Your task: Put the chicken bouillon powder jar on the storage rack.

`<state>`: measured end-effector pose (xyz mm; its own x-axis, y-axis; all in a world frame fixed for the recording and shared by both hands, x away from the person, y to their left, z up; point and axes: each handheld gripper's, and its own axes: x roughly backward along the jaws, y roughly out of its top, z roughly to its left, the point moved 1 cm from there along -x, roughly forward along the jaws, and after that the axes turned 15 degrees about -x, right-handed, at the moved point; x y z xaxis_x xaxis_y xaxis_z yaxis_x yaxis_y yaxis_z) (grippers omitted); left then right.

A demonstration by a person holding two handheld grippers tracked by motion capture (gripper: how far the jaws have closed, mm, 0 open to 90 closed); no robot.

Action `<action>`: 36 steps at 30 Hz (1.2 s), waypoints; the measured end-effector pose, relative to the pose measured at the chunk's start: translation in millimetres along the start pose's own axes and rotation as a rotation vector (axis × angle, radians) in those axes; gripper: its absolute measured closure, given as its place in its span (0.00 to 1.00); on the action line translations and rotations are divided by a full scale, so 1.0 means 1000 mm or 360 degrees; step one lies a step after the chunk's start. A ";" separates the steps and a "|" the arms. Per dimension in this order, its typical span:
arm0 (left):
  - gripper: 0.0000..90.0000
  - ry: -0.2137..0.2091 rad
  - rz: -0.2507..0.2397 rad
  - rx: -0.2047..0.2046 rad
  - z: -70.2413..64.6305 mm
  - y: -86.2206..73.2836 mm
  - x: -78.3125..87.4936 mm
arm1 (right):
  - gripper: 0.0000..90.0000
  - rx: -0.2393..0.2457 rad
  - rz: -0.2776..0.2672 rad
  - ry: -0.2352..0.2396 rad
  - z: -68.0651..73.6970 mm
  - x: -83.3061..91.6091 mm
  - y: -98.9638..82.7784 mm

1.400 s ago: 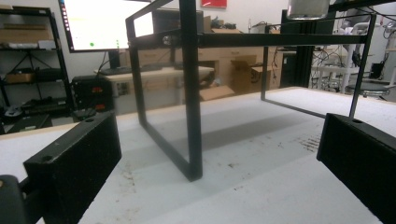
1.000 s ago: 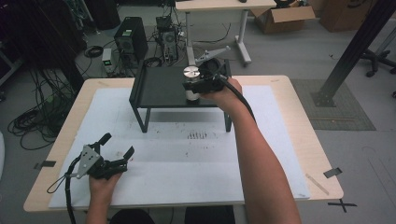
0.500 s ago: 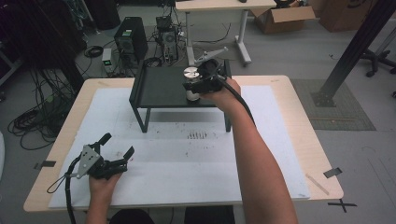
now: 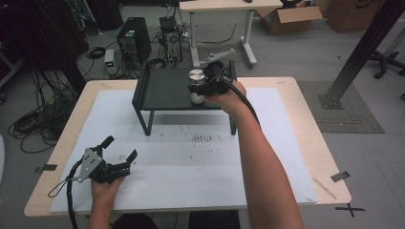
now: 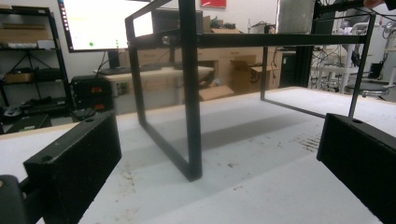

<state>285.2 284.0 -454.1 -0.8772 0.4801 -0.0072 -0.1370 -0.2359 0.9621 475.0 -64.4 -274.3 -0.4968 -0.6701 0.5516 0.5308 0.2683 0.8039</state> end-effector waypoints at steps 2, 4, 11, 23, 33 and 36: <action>0.00 0.0000 0.0001 0.0000 0.000 0.000 0.000 | 0.48 0.0000 0.0000 0.0001 0.000 0.000 0.000; 0.00 0.0000 0.0000 0.0001 0.000 0.000 0.000 | 0.48 -0.0001 0.0002 0.0002 0.000 0.000 0.000; 0.00 -0.0002 0.0005 0.0004 0.000 0.000 0.000 | 0.48 0.0003 0.0001 0.0005 0.000 0.000 0.000; 0.00 -0.0003 0.0009 0.0007 0.000 0.000 0.000 | 0.41 -0.0017 -0.0006 0.0010 -0.001 0.006 -0.001; 0.00 -0.0002 0.0007 0.0001 0.000 0.000 0.000 | 0.37 -0.0023 -0.0017 0.0004 0.000 0.015 -0.003; 0.00 -0.0003 0.0008 0.0003 0.000 0.000 0.000 | 0.37 -0.0032 -0.0022 0.0002 -0.002 0.018 -0.005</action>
<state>285.5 284.0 -454.0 -0.8771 0.4804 -0.0018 -0.1318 -0.2370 0.9625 464.7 -79.1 -268.5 -0.5034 -0.6743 0.5404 0.5378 0.2450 0.8067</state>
